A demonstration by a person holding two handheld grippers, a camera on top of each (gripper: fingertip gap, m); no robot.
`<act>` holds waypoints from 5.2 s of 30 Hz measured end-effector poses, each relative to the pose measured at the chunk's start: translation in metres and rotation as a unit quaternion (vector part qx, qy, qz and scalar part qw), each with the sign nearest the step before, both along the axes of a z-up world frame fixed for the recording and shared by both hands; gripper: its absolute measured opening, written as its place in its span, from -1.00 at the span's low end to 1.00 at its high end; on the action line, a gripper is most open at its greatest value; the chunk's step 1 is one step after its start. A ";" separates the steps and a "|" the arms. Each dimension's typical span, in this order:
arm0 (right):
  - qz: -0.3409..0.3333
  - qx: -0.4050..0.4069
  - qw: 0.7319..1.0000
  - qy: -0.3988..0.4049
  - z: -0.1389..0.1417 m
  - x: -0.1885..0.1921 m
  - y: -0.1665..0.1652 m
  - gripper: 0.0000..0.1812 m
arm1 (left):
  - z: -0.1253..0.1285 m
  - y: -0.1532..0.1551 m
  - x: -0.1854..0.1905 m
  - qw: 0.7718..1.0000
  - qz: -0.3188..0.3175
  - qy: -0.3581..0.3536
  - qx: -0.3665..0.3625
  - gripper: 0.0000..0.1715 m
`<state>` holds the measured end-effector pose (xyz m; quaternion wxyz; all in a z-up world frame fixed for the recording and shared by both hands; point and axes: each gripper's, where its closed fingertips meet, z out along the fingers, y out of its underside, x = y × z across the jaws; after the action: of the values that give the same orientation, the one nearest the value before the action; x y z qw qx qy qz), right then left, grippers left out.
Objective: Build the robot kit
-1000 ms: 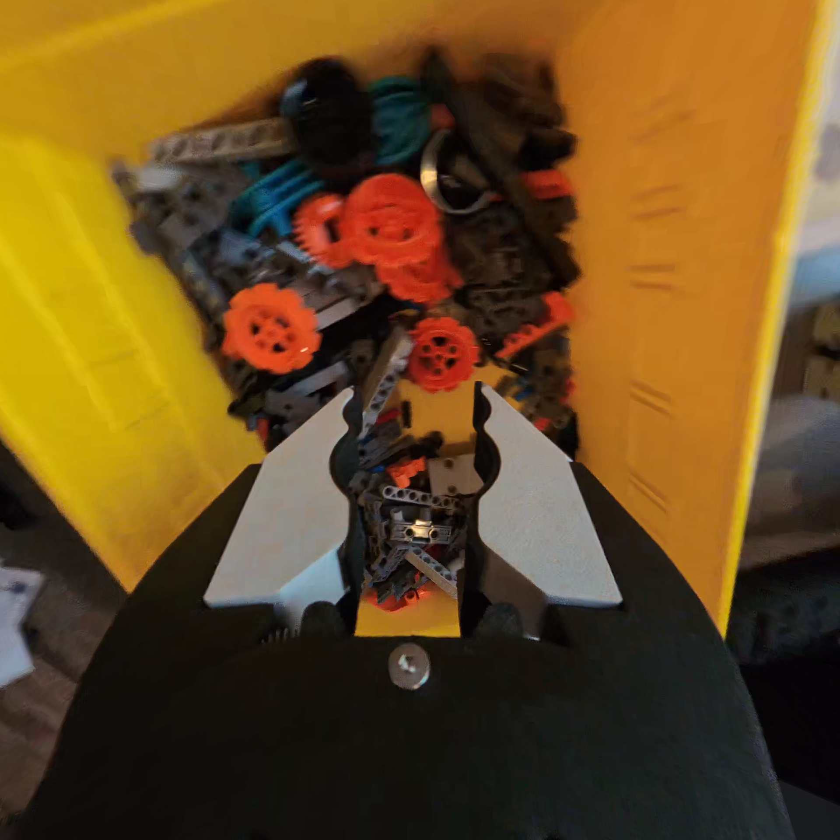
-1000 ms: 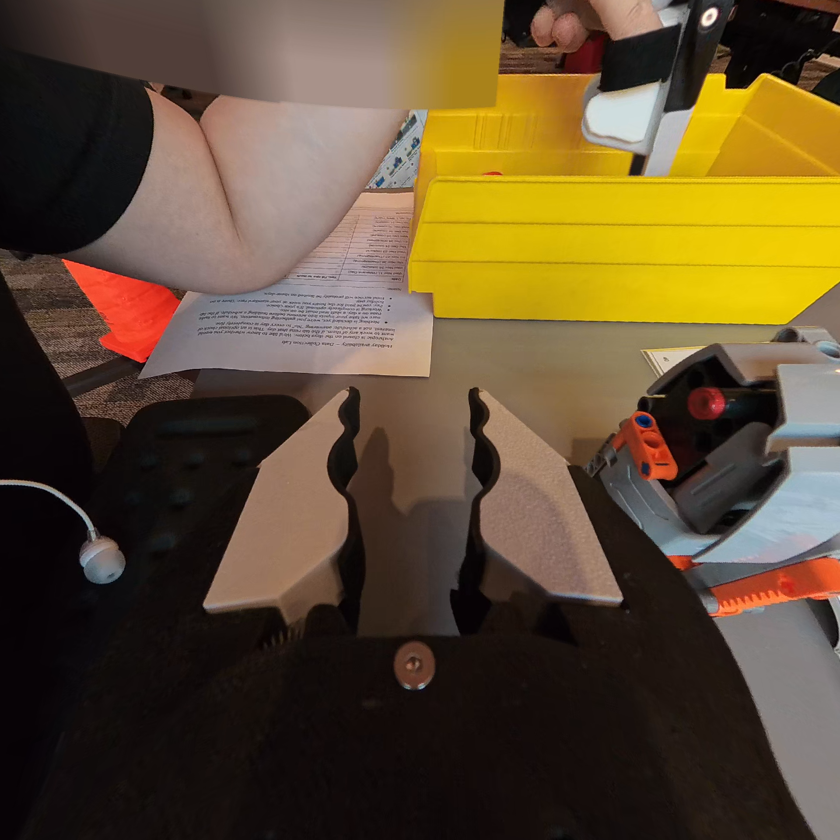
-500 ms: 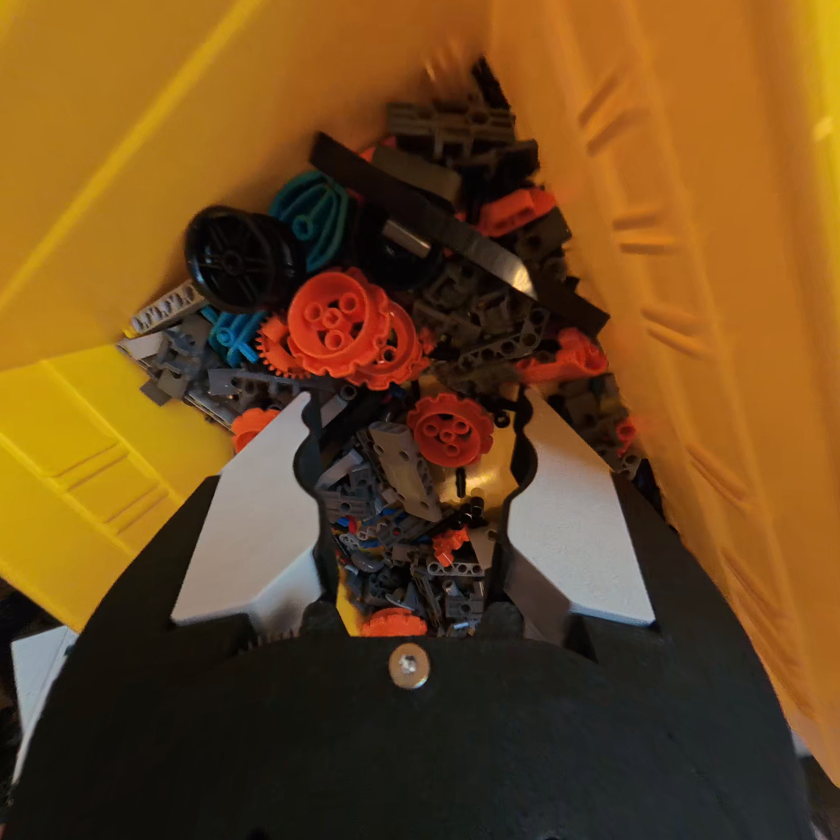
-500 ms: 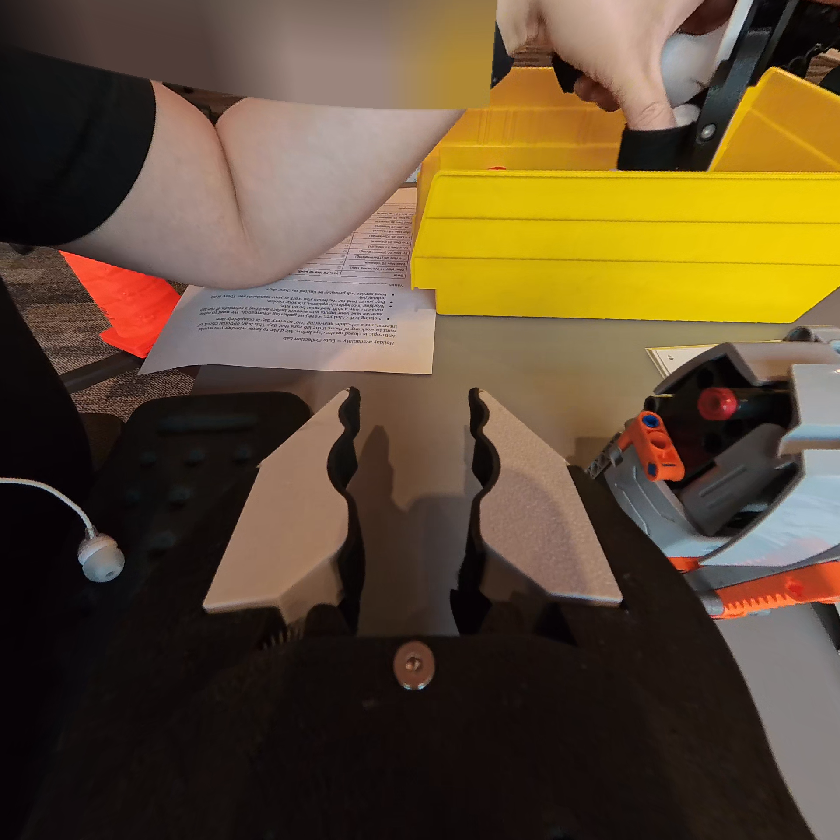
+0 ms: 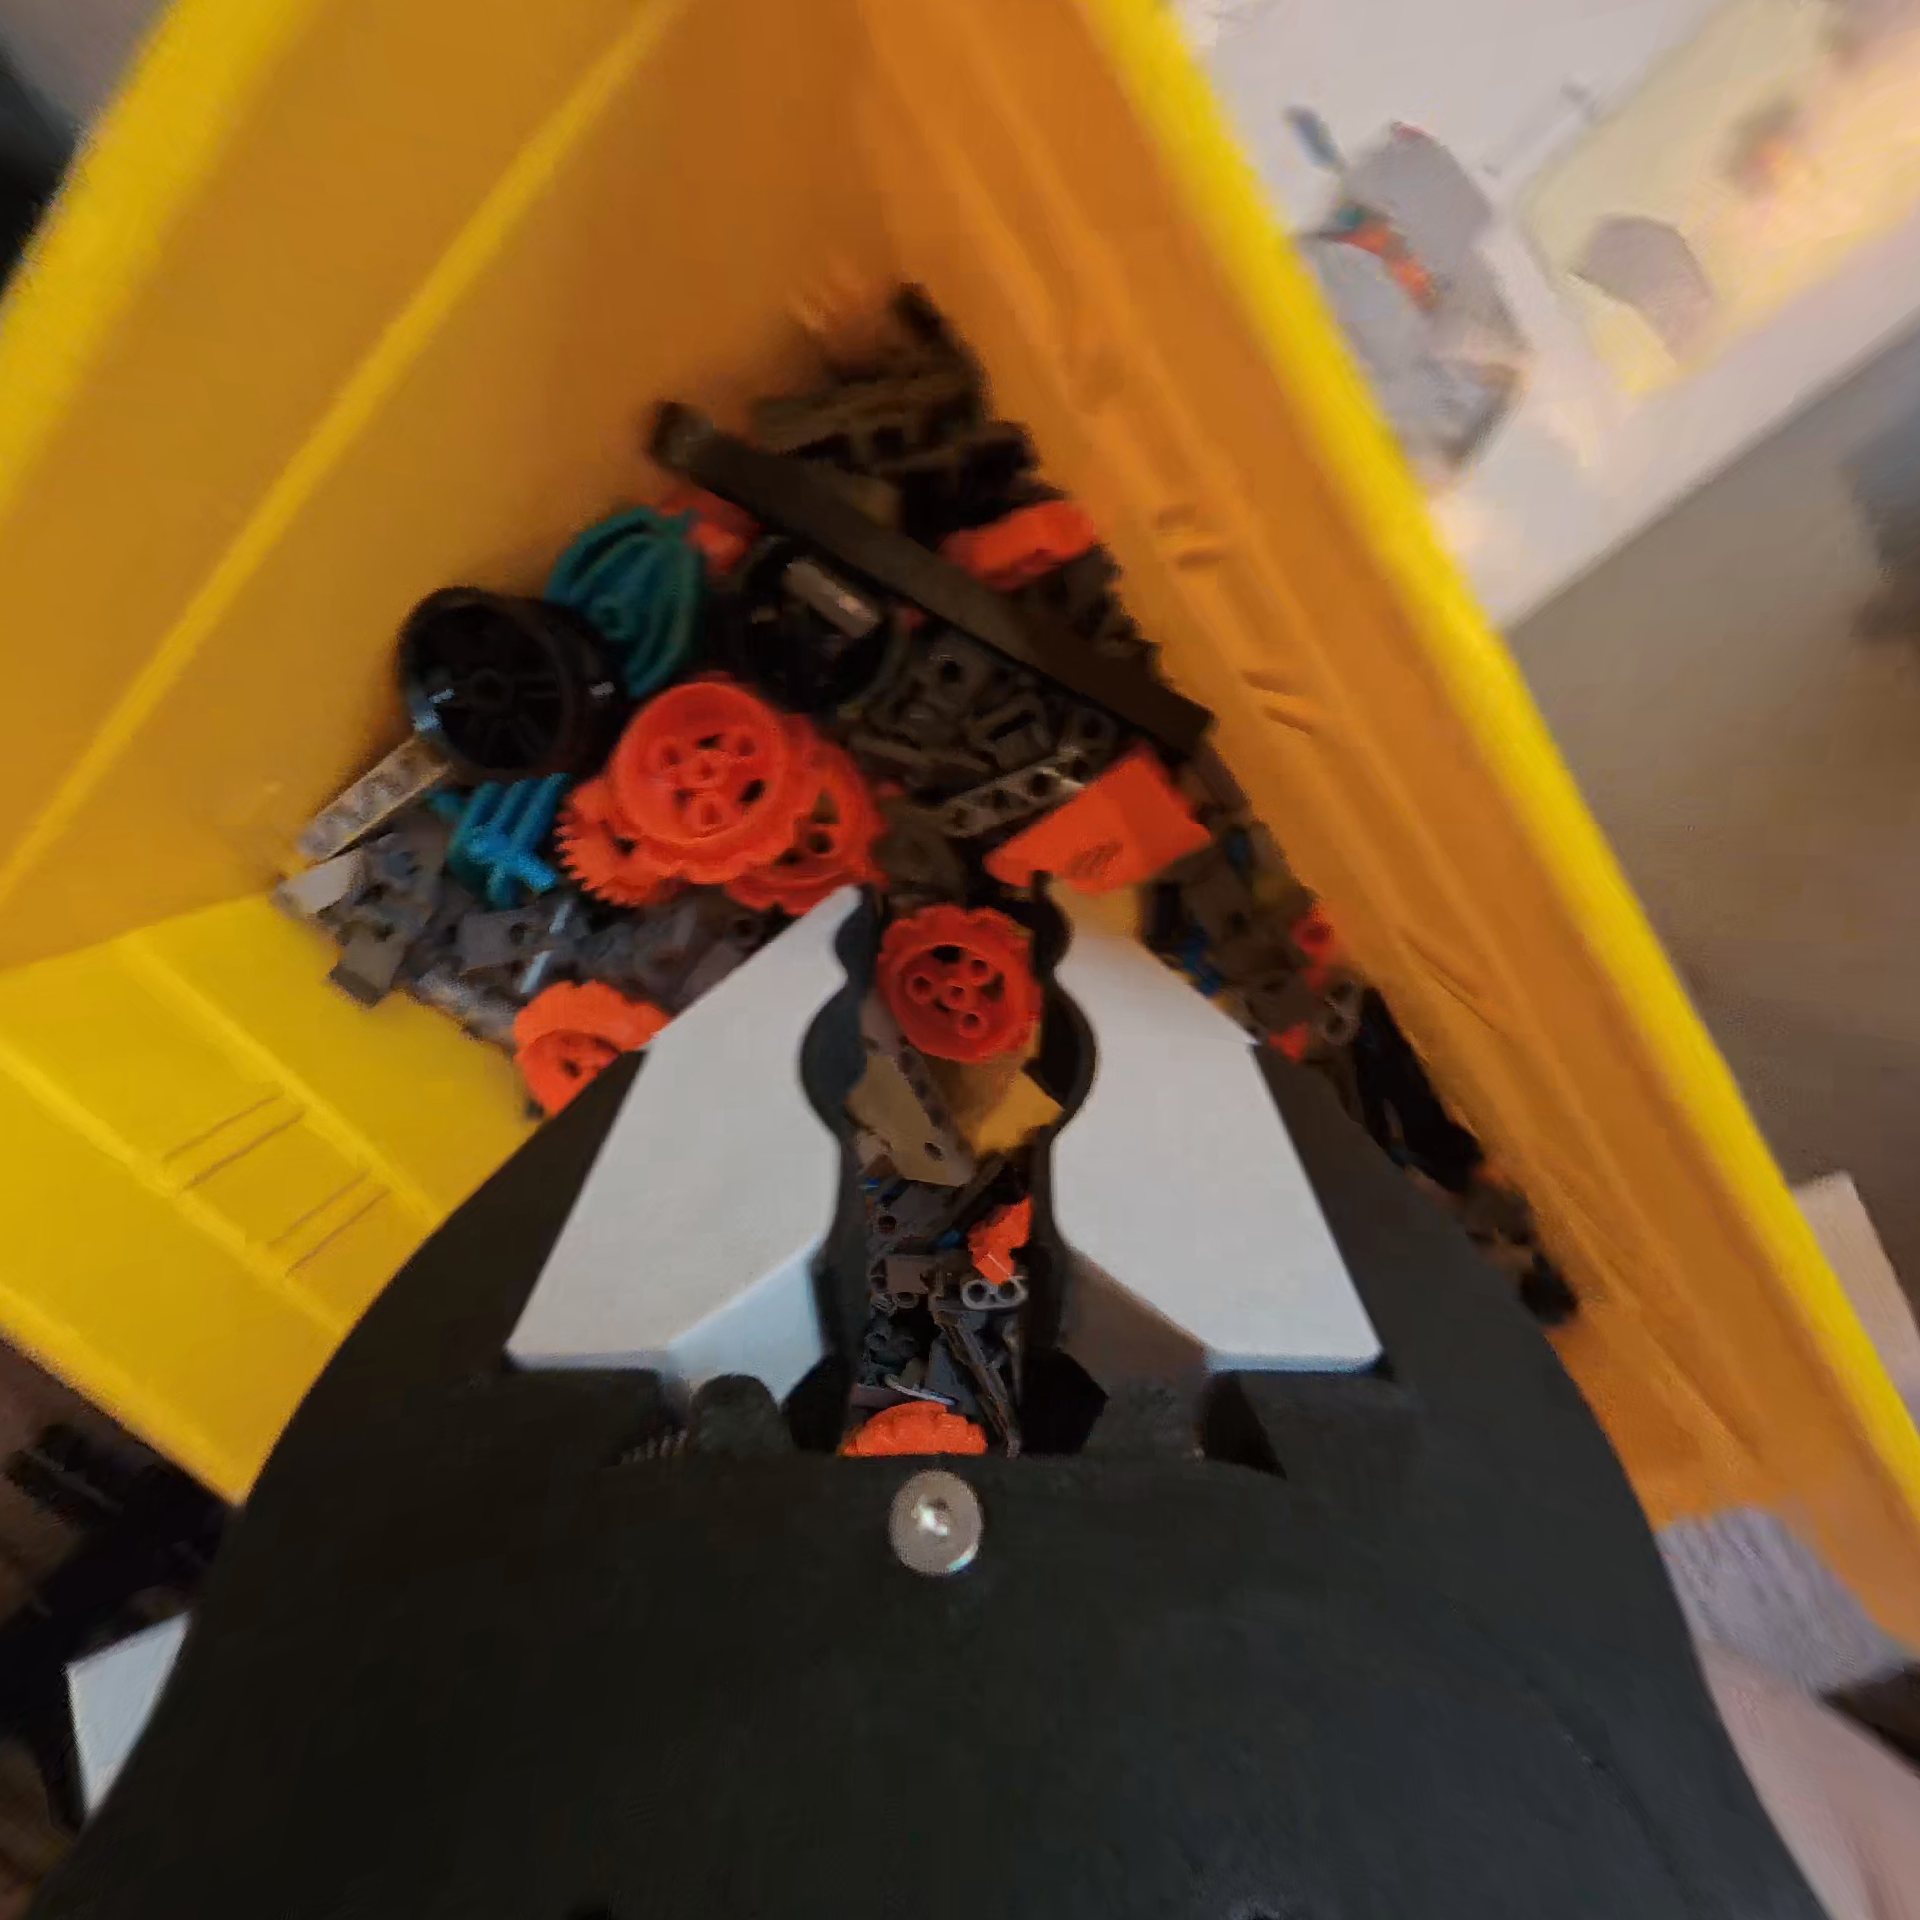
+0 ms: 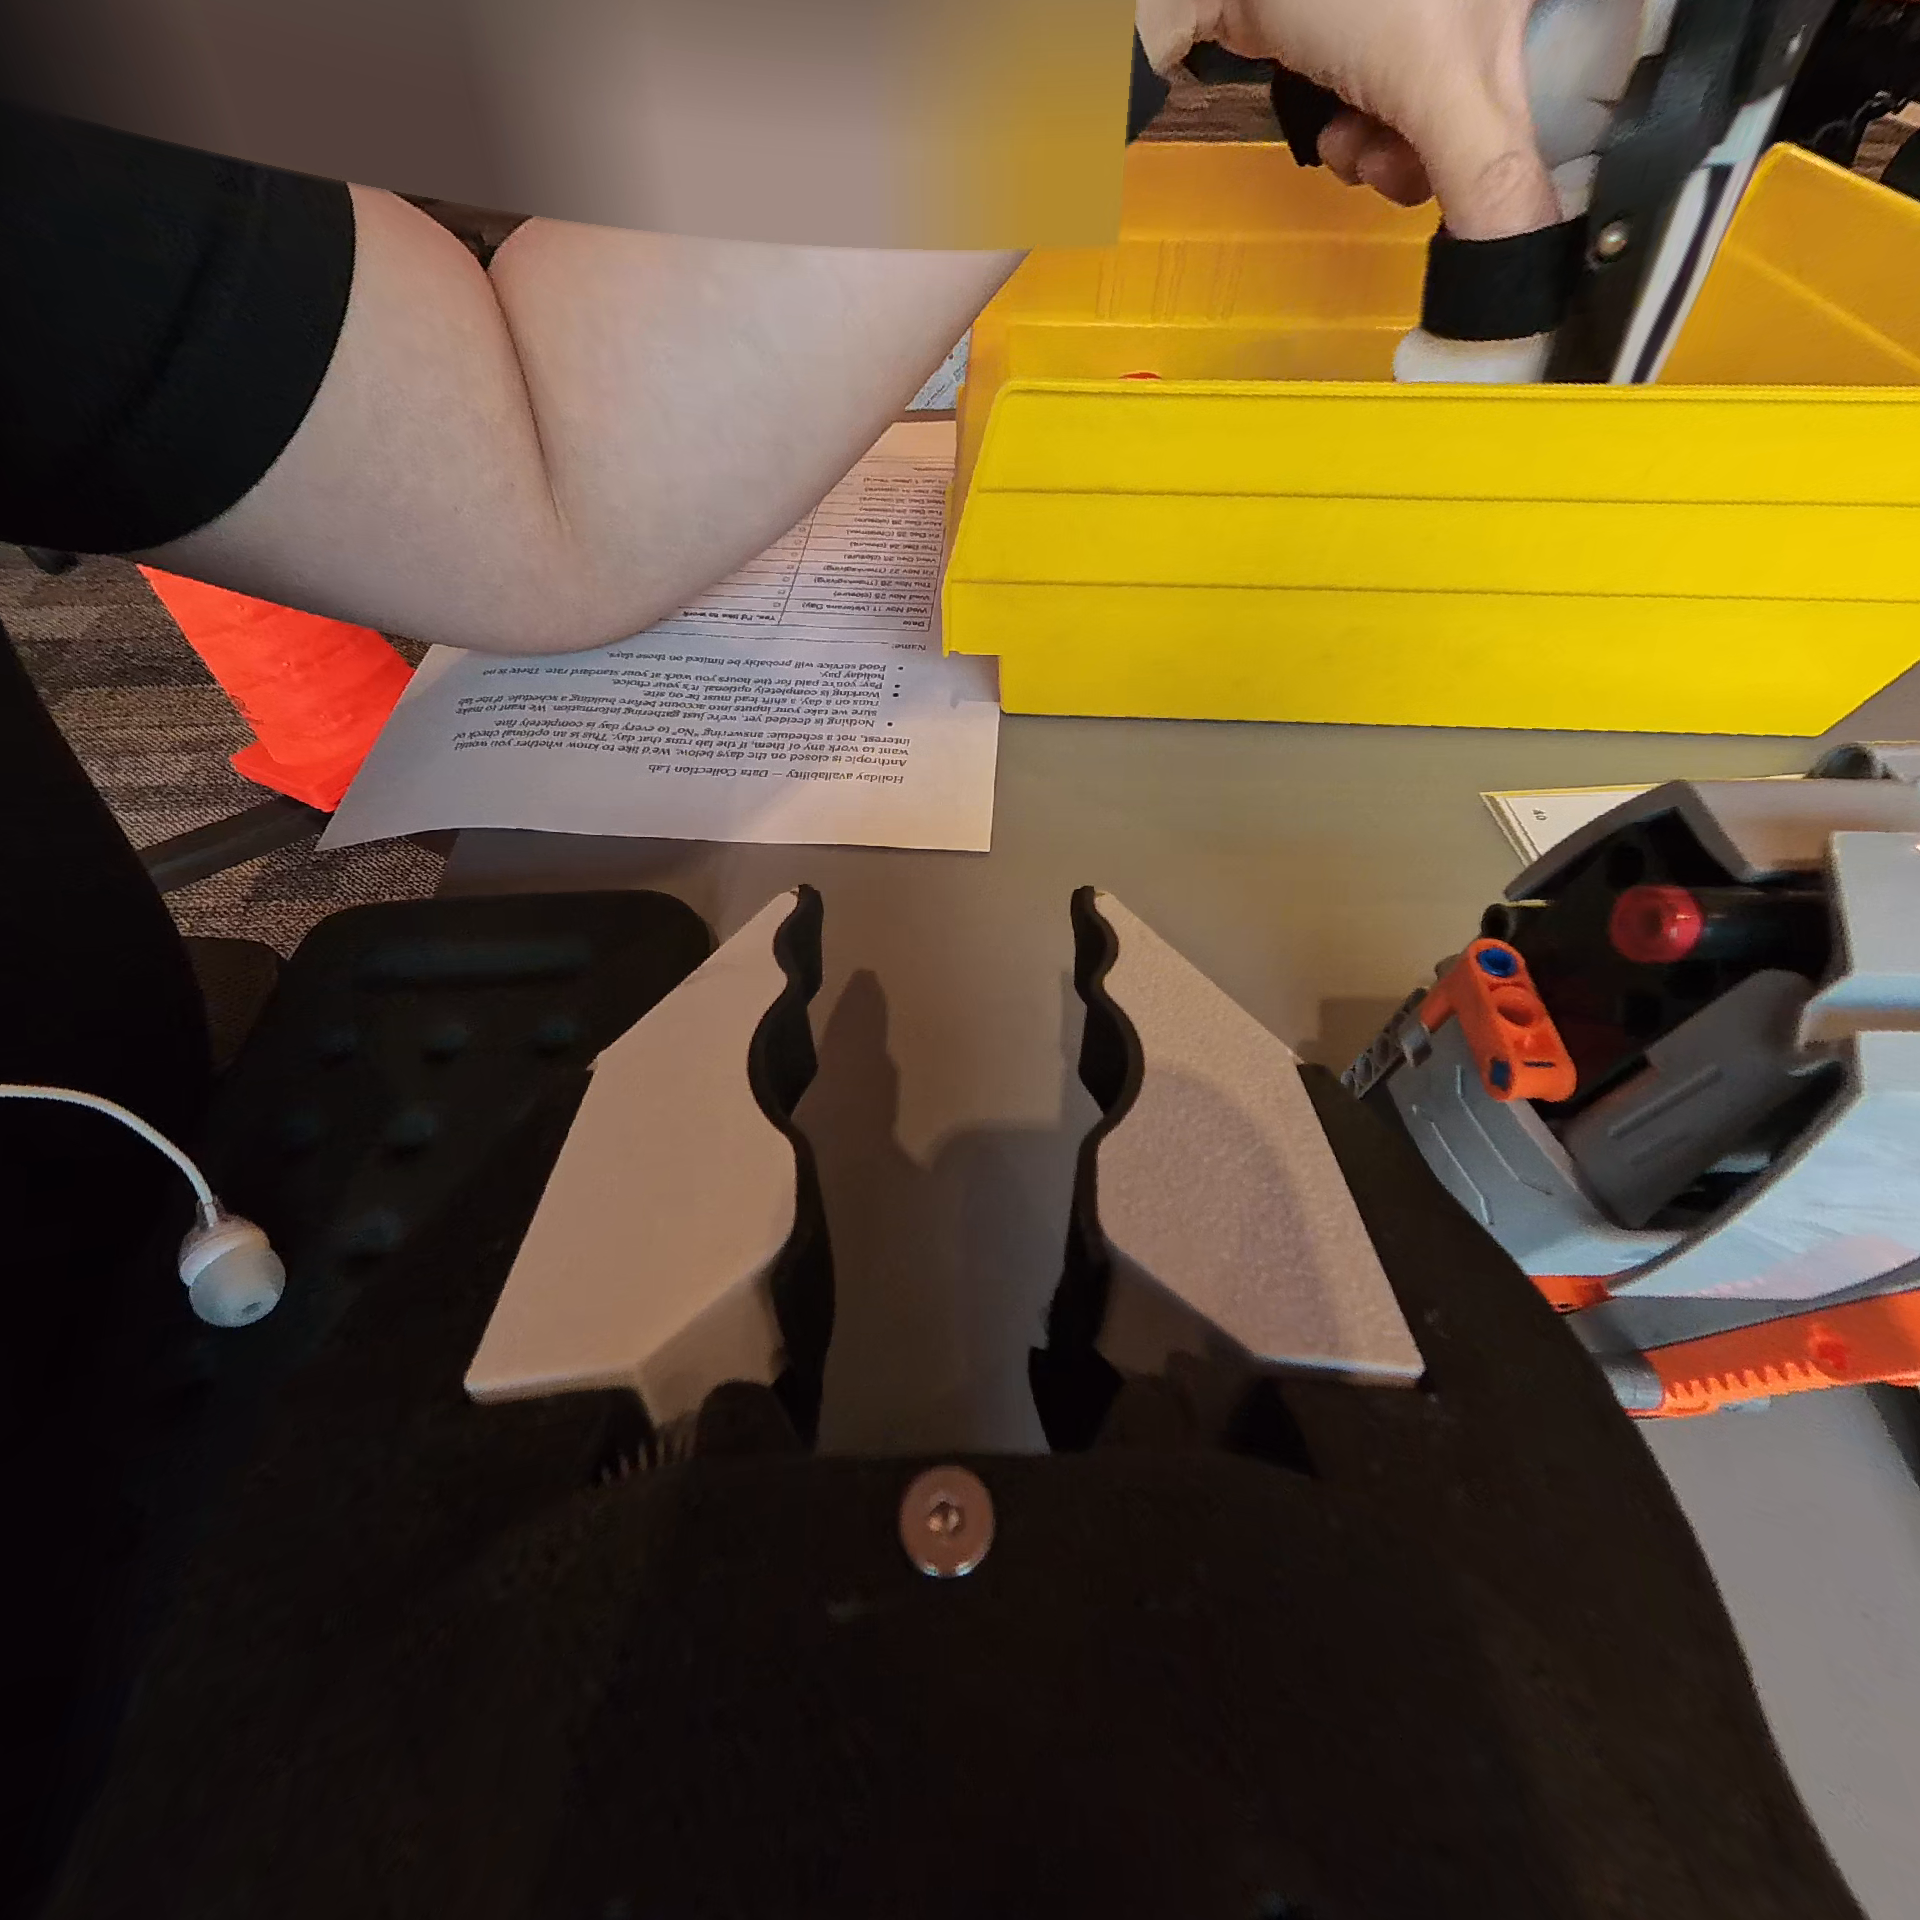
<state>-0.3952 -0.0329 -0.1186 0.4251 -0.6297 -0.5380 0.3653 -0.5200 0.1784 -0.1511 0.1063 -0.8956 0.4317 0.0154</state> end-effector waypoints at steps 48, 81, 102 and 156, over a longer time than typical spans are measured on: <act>0.005 -0.007 1.000 -0.015 -0.009 -0.001 -0.001 -0.47 | -0.007 -0.056 -0.009 0.978 0.140 0.011 -0.154 -0.64; 0.015 -0.011 0.999 -0.026 -0.014 -0.003 -0.005 -0.47 | -0.015 -0.029 -0.046 0.966 0.223 0.057 -0.116 -0.84; 0.016 -0.012 1.000 -0.021 -0.011 -0.002 -0.006 -0.47 | -0.027 -0.070 -0.036 0.976 0.018 0.126 -0.177 -0.80; 0.027 -0.014 0.999 -0.030 -0.015 -0.003 -0.010 -0.47 | -0.013 -0.054 -0.069 0.939 0.288 0.004 -0.189 -0.93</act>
<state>-0.3984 -0.0429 -0.1333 0.3902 -0.6316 -0.5620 0.3647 -0.5892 0.1241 -0.1643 -0.0758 -0.9852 0.1501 -0.0332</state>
